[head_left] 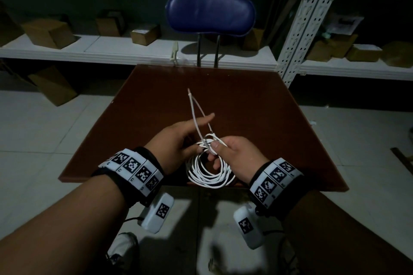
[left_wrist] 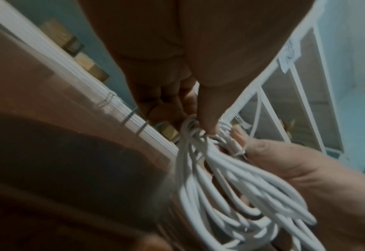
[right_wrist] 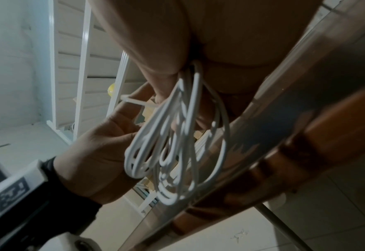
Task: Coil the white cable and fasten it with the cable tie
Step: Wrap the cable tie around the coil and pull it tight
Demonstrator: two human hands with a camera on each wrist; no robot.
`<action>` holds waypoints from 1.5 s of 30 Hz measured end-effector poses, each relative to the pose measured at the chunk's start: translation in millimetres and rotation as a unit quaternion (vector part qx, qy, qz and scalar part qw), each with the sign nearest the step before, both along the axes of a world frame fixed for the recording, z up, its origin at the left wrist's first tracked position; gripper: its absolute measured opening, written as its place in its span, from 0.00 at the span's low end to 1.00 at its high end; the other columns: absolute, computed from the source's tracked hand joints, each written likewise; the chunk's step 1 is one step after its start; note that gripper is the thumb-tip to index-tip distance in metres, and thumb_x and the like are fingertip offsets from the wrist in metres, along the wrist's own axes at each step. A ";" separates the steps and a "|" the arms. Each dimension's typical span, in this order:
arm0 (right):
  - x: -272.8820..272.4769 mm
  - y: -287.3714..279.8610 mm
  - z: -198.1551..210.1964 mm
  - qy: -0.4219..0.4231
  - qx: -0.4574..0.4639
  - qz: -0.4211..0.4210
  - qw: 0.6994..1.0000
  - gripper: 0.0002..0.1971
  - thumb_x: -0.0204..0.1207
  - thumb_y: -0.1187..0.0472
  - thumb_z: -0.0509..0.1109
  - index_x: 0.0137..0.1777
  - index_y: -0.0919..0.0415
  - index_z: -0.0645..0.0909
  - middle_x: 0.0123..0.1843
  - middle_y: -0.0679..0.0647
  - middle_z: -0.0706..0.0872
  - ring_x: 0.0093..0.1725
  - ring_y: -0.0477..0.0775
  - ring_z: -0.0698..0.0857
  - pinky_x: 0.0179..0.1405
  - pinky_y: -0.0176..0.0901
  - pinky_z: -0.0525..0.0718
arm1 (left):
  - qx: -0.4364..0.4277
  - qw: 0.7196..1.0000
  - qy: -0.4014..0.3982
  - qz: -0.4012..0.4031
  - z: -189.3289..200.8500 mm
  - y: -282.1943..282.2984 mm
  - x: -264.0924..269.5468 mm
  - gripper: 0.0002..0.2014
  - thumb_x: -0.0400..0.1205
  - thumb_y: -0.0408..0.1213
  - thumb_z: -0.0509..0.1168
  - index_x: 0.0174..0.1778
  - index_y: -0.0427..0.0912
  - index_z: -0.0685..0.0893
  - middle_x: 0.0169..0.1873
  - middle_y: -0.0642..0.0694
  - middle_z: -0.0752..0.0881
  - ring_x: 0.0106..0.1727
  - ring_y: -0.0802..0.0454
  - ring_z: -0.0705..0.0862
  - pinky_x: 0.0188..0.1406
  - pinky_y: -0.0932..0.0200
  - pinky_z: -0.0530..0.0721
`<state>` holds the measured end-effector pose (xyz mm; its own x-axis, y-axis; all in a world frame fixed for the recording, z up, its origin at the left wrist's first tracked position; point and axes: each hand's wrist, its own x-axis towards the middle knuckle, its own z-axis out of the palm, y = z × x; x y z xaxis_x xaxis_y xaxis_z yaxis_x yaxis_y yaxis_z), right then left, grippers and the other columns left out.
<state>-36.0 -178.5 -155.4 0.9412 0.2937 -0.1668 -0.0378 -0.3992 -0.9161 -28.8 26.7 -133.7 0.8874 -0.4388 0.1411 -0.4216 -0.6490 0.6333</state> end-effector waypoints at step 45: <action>-21.5 -1.0 54.6 -0.300 -0.041 -0.106 0.947 0.02 0.76 0.58 0.75 0.43 0.54 0.85 0.34 0.53 0.83 0.32 0.49 0.80 0.28 0.31 0.74 | 0.106 0.980 0.140 0.096 -14.5 -33.9 7.6 0.02 0.80 0.39 0.72 0.42 0.49 0.88 0.40 0.51 0.90 0.45 0.52 0.89 0.54 0.50 0.88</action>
